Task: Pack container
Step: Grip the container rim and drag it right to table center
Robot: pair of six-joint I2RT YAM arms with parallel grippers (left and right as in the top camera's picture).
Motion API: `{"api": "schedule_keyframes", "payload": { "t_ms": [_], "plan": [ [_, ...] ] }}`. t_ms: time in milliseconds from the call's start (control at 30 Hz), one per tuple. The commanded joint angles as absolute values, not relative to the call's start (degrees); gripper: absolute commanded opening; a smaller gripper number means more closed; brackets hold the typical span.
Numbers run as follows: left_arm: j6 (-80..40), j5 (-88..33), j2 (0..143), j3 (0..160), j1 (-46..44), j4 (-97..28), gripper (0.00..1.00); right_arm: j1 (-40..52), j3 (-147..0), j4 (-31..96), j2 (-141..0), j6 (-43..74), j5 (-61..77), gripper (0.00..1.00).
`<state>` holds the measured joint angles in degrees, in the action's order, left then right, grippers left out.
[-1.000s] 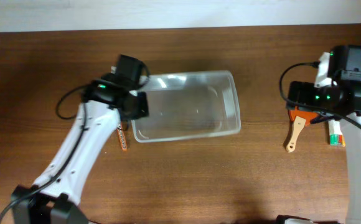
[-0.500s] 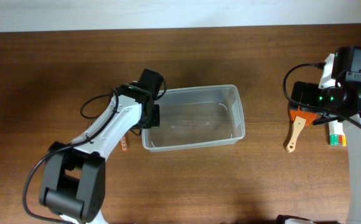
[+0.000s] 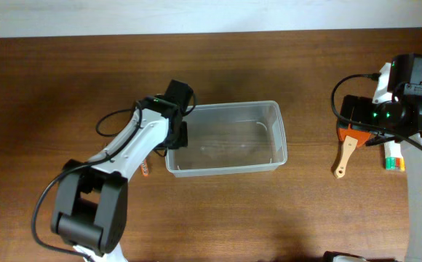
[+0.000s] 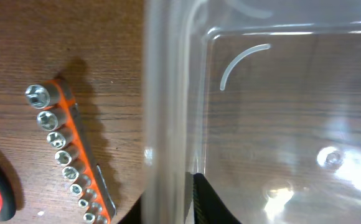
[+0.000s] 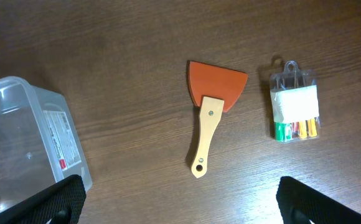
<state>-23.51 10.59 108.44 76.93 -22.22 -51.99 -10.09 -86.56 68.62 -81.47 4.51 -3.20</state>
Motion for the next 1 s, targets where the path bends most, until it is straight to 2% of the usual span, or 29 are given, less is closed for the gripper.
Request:
{"api": "schedule_keyframes", "payload": {
  "t_ms": [0, 67, 167, 400, 867, 967],
  "plan": [
    [-22.6, 13.3, 111.6, 75.2, -22.2, -52.5, 0.19, -10.2, -87.7, 68.6, -80.3, 5.0, -3.5, 0.99],
    [-22.6, 13.4, 111.6, 75.2, -22.2, -52.6, 0.22, -10.2, -87.7, 68.6, -80.3, 5.0, -3.5, 0.99],
    [-22.3, 13.4, 111.6, 75.6, -22.2, -52.9, 0.31, -10.2, -87.7, 68.6, -80.3, 5.0, -3.5, 0.98],
    [-22.2, 14.5, 111.6, 78.2, -22.2, -54.8, 0.39, -10.2, -87.7, 68.6, -80.3, 5.0, -3.5, 0.99],
    [-22.1, 17.2, 111.4, 87.5, -22.2, -61.3, 0.45, -10.2, -87.7, 68.6, -80.3, 4.9, -3.5, 0.99],
    [-22.2, 19.1, 110.8, 92.2, -22.2, -64.5, 0.54, -10.2, -87.7, 68.6, -80.3, 5.0, -3.5, 0.99]
  ]
}}
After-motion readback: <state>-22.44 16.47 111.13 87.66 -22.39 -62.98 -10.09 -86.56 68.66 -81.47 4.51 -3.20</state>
